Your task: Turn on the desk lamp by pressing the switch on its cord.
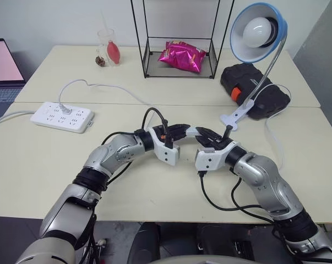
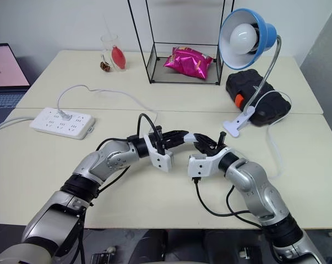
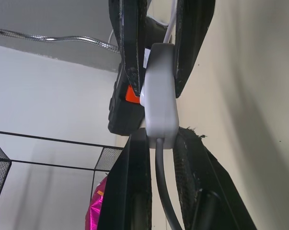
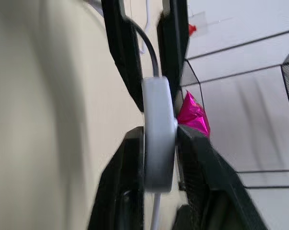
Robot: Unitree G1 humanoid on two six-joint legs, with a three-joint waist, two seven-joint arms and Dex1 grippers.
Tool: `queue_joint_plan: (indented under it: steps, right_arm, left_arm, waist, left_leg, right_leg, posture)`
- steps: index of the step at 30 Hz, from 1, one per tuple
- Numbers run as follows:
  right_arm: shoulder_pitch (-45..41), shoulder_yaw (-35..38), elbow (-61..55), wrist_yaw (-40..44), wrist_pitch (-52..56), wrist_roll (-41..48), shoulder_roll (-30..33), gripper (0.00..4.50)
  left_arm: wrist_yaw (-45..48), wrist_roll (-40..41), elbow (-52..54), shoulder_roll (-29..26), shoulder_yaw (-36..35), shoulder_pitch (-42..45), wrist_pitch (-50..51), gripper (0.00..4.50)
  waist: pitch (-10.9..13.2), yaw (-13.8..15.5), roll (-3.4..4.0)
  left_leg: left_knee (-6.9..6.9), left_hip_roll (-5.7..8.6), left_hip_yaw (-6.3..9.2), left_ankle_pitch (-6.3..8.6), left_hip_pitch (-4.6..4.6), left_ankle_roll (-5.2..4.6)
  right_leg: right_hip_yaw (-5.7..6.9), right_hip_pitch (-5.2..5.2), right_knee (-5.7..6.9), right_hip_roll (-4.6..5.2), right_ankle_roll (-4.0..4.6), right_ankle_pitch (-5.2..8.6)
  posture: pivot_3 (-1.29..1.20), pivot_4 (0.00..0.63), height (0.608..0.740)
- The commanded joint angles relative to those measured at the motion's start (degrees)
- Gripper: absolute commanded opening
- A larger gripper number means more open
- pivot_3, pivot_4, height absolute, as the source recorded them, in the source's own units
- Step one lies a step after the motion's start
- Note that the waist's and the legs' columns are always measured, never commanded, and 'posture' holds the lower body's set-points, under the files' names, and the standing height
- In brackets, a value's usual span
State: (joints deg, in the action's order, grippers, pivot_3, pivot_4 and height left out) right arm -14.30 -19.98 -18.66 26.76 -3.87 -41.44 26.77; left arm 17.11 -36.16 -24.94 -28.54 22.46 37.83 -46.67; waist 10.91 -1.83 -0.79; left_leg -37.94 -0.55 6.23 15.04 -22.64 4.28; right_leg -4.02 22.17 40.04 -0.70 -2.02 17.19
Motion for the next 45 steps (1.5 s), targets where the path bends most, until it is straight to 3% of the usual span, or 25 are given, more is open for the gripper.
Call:
queue_joint_plan:
  steps: [1,13,29,37,45]
  right_arm:
    - [-0.45,0.02,-1.83,-0.69,-1.08,-0.69,0.04,1.95]
    - [3.07,3.40,-5.69,-2.27,3.44,-1.26,-1.53,1.95]
    - [3.22,1.31,-5.20,-0.17,4.68,-1.96,-3.52,1.95]
    - [3.90,1.27,-5.09,0.25,5.93,-1.33,-4.09,0.44]
    - [3.74,0.98,-4.96,-0.07,5.05,-1.67,-3.91,0.44]
  left_arm:
    - [0.05,1.01,2.34,0.09,0.22,0.42,-0.57,0.33]
    - [0.15,1.17,1.90,-0.35,0.06,0.19,-0.28,0.33]
    - [0.40,1.43,1.64,-0.14,0.00,0.36,-0.26,0.33]
    - [0.55,1.51,2.08,-0.10,-0.12,0.21,-0.21,0.33]
    - [0.59,1.61,2.14,-0.03,-0.14,0.11,-0.17,0.33]
  waist:
    - [0.00,0.00,0.00]
    - [0.00,0.02,0.00]
    - [0.00,0.01,0.00]
    - [0.00,0.01,0.00]
    - [0.00,0.00,0.00]
  left_leg:
    - [0.00,0.00,0.00,0.00,0.00,0.00]
    - [-0.01,0.00,0.00,0.00,0.01,0.00]
    - [0.00,0.00,0.00,0.00,0.02,0.00]
    - [0.00,0.00,0.00,0.00,0.02,0.00]
    - [0.00,0.00,0.00,0.00,0.02,0.00]
  right_leg:
    - [0.00,0.00,0.01,0.00,0.00,0.00]
    - [-0.01,0.00,0.01,0.00,0.00,0.00]
    - [0.00,0.00,0.03,0.00,0.00,0.00]
    - [0.00,0.00,0.03,0.00,0.00,0.00]
    - [0.00,0.00,0.03,0.00,0.00,0.00]
  posture:
    - [0.00,0.150,0.740]
    - [0.00,0.150,0.740]
    - [0.00,0.150,0.740]
    - [0.00,0.150,0.740]
    - [0.00,0.150,0.740]
